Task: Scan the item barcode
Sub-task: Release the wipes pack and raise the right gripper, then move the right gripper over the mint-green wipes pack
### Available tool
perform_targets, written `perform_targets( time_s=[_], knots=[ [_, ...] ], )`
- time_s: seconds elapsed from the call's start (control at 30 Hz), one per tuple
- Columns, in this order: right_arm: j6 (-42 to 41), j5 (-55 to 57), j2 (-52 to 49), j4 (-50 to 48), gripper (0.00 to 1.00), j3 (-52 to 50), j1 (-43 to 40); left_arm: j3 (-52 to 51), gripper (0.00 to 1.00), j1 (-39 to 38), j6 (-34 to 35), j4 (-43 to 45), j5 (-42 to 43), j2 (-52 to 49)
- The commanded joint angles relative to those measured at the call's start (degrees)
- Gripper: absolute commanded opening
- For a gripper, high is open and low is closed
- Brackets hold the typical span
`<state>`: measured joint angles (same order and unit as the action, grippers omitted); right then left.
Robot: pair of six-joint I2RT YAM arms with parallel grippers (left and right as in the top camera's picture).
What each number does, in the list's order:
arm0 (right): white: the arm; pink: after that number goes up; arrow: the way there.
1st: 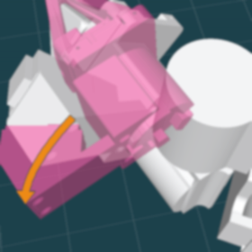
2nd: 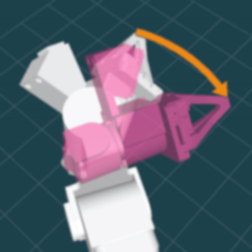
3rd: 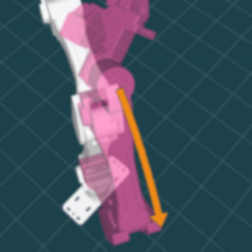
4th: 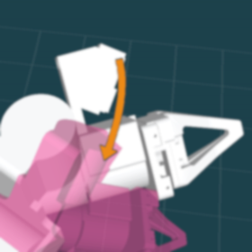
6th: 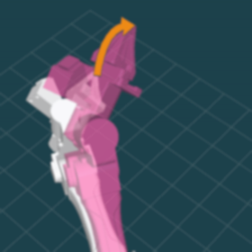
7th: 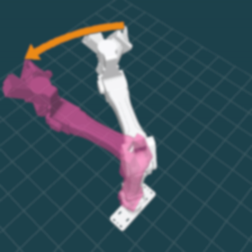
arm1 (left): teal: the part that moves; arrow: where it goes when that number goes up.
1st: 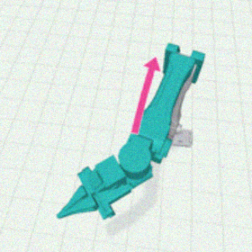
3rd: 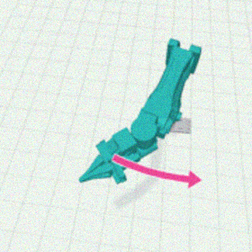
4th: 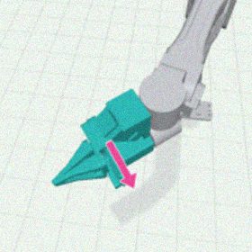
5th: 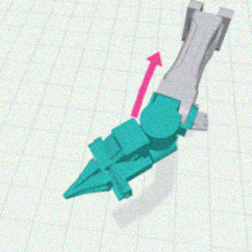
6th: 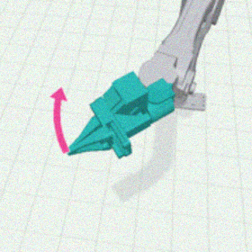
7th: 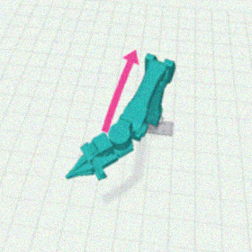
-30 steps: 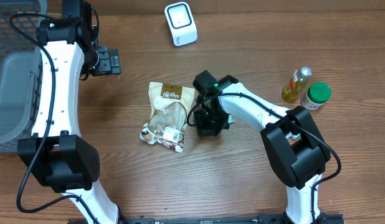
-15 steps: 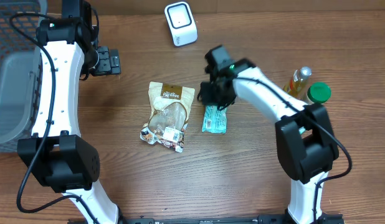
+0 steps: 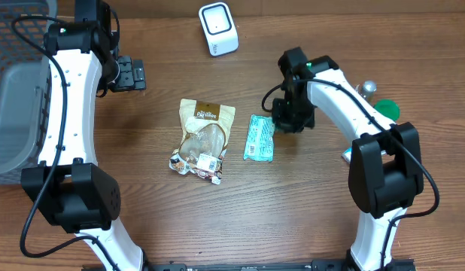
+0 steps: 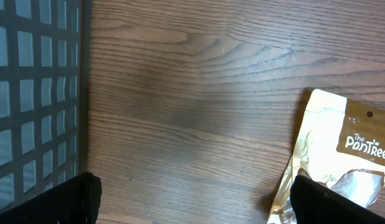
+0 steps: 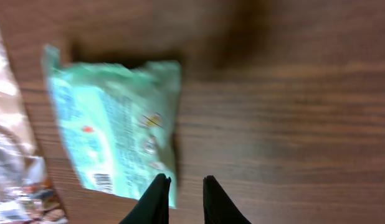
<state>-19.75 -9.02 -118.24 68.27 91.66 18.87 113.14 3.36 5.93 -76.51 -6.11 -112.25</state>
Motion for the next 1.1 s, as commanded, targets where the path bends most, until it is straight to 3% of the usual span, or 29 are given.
perform_targets(
  time_s=[0.0,0.23,0.7,1.07],
  knots=[
    [-1.62,1.49,1.44,-0.04,0.17,-3.26,0.59,0.92,0.99,-0.39,-0.61,0.09,-0.26,0.15],
    [-4.48,-1.14,1.44,-0.46,0.17,-9.33,2.43,0.92,0.99,-0.39,-0.63,0.09,-0.26,0.15],
    [-4.42,-5.70,1.44,-0.13,0.20,-9.70,8.61,0.92,1.00,-0.39,-0.61,0.09,-0.26,0.15],
    [8.35,-6.08,1.46,16.33,0.25,8.87,3.78,0.92,0.99,-0.39,-0.61,0.09,-0.26,0.15]
  ],
)
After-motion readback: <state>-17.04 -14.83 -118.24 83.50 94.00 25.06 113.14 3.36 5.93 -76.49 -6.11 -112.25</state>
